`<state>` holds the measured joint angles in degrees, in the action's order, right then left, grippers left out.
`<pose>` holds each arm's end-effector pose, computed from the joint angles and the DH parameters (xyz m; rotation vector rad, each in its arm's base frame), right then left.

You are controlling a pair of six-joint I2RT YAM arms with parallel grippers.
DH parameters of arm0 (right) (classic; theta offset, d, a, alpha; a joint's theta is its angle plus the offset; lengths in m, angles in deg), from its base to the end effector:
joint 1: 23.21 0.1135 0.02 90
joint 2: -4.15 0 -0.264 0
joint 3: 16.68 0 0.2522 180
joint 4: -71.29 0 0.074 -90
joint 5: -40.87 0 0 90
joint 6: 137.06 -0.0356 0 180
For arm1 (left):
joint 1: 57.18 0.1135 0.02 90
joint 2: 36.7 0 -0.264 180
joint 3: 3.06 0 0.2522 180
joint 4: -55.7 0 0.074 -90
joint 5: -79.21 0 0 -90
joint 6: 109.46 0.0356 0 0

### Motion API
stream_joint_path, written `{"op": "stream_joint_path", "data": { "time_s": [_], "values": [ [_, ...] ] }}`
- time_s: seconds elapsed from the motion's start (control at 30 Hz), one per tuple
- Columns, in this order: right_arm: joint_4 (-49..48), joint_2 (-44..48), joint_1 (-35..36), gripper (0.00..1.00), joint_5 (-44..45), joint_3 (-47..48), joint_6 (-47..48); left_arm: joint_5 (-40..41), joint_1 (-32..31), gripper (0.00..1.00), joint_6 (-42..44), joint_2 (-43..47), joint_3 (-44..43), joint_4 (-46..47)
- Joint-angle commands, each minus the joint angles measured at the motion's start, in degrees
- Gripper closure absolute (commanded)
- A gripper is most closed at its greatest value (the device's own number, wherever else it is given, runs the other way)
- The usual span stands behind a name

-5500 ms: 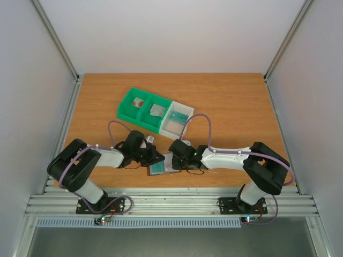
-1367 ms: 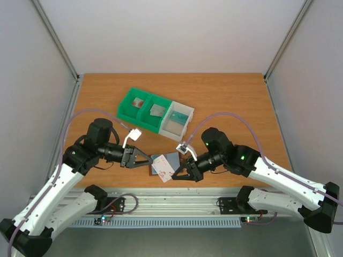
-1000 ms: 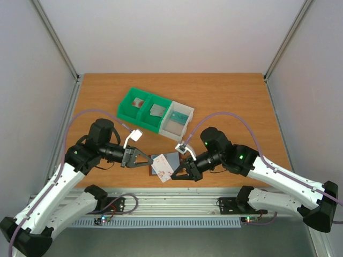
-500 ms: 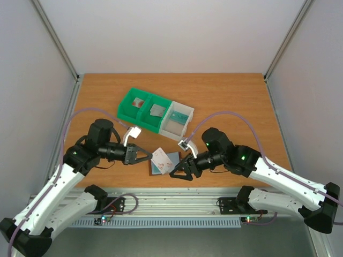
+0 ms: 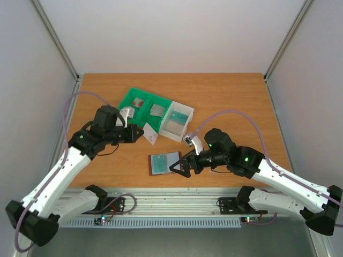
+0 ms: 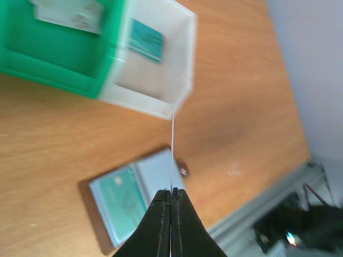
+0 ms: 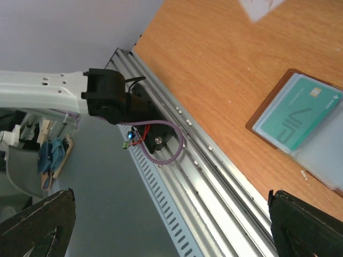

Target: Take the credit cards out of the card holder

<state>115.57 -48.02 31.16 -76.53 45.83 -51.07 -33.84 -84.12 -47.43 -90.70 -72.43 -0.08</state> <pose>0.0996 0.1671 0.3083 -1.2380 1.9377 1.0773 0.1624 -0.0982 0.3247 0.2031 2.3857 -0.9390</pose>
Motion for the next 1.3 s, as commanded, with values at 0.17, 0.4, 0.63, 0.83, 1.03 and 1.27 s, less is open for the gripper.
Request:
{"op": "stream_joint_path", "data": {
  "time_s": [0.17,0.4,0.63,0.83,1.03,1.27],
  "values": [
    [-1.08,1.38,-0.14,0.01,3.33,-2.03,-1.89,20.35,2.93,1.0,-1.82,-14.38,-9.2,4.46],
    [-3.48,0.99,-0.14,0.02,3.44,-2.31,-3.56,25.51,3.82,1.0,-1.78,-25.16,-13.33,11.31],
    [-4.4,1.09,-0.15,0.01,2.78,-2.27,-3.75,21.4,4.52,1.0,-3.84,-35.68,-18.97,15.29],
    [-4.0,0.75,-0.14,0.02,2.88,-1.36,-3.44,20.14,4.55,0.99,-4.06,-42.28,-20.85,19.88],
    [-0.5,1.22,-0.14,0.02,4.62,0.16,-2.49,18.33,4.61,1.0,-5.75,-48.0,-21.85,24.47],
    [0.16,1.39,-0.14,0.02,5.98,0.09,-2.49,17.93,4.53,0.99,-5.46,-52.42,-22.9,27.31]
  ]
}}
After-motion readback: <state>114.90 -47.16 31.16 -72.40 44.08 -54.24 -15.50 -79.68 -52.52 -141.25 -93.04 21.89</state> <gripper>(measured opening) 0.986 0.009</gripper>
